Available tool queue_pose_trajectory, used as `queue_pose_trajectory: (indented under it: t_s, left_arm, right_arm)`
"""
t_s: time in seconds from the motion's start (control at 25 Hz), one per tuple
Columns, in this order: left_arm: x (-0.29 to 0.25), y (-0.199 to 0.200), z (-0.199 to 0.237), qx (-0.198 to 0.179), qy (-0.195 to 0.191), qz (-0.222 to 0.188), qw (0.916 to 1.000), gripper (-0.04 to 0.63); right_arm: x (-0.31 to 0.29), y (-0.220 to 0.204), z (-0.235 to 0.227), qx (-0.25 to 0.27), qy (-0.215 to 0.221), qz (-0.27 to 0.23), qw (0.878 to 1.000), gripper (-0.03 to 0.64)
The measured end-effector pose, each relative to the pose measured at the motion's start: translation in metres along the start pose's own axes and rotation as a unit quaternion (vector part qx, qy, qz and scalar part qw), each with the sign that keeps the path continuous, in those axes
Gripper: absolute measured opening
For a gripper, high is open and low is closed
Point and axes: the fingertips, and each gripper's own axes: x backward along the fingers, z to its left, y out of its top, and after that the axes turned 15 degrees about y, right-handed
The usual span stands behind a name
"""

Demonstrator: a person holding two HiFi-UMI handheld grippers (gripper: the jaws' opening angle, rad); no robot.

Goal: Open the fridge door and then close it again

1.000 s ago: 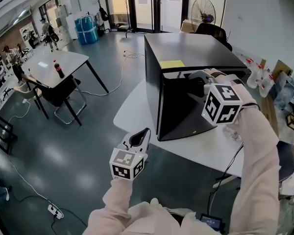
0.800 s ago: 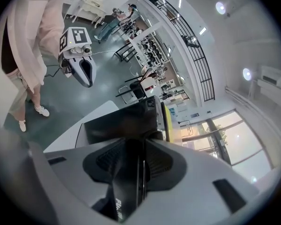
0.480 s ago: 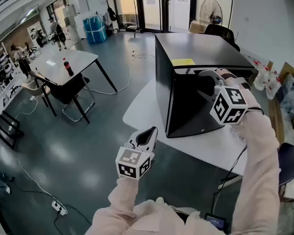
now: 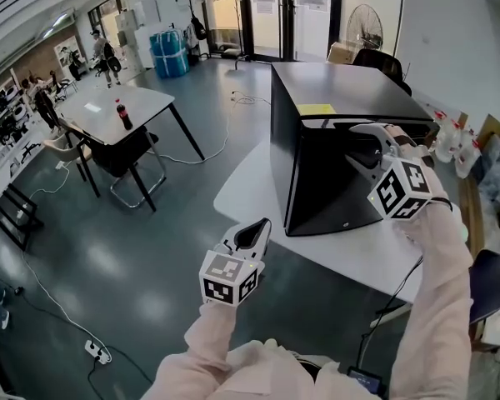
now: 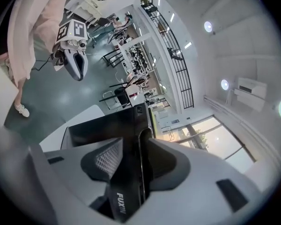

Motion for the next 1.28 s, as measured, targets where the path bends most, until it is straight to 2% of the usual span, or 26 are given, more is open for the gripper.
queue_pose_trajectory:
  t_s: [0.12,0.24,0.32,0.44,0.6,0.64,0.76,0.88,1.0,1.08,1.28]
  left_arm:
    - [-0.003,0.003,-0.004,0.001,-0.002,-0.005,1.0,0.011]
    - [-0.008,0.007,-0.014,0.003,-0.011,-0.01,0.9999,0.011]
    - [-0.013,0.008,-0.023,0.005,-0.019,-0.013,0.9997,0.011]
    - [-0.017,0.01,-0.039,0.004,-0.034,-0.013,0.9993,0.011]
    - [-0.02,0.013,-0.062,0.005,-0.059,-0.013,0.9982,0.011]
    - [-0.021,0.013,-0.067,0.005,-0.065,-0.013,0.9978,0.011]
    - [-0.025,0.01,-0.084,0.006,-0.079,-0.009,0.9968,0.011]
    - [-0.023,0.006,-0.098,0.017,-0.1,-0.005,0.9949,0.011]
    - [-0.019,0.005,-0.109,0.039,-0.119,-0.008,0.992,0.011]
    - [-0.017,0.003,-0.114,0.048,-0.123,-0.008,0.9912,0.011]
    - [-0.005,-0.006,-0.118,0.07,-0.12,-0.004,0.9903,0.011]
  right_arm:
    - [0.014,0.003,0.004,-0.012,-0.02,-0.026,0.999,0.172]
    - [0.03,0.003,0.013,-0.066,-0.039,-0.07,0.995,0.147]
    - [0.04,-0.001,0.021,-0.121,-0.05,-0.109,0.985,0.138]
    - [0.057,-0.007,0.034,-0.199,-0.072,-0.155,0.965,0.124]
    - [0.073,-0.016,0.06,-0.267,-0.092,-0.177,0.943,0.11]
    - [0.076,-0.02,0.066,-0.292,-0.1,-0.189,0.932,0.103]
    - [0.083,-0.037,0.083,-0.384,-0.133,-0.232,0.884,0.081]
    - [0.091,-0.049,0.104,-0.448,-0.172,-0.244,0.843,0.067]
    - [0.096,-0.053,0.128,-0.509,-0.192,-0.265,0.796,0.038]
    - [0.093,-0.054,0.147,-0.541,-0.193,-0.267,0.774,0.034]
    - [0.084,-0.053,0.193,-0.601,-0.187,-0.263,0.731,0.025]
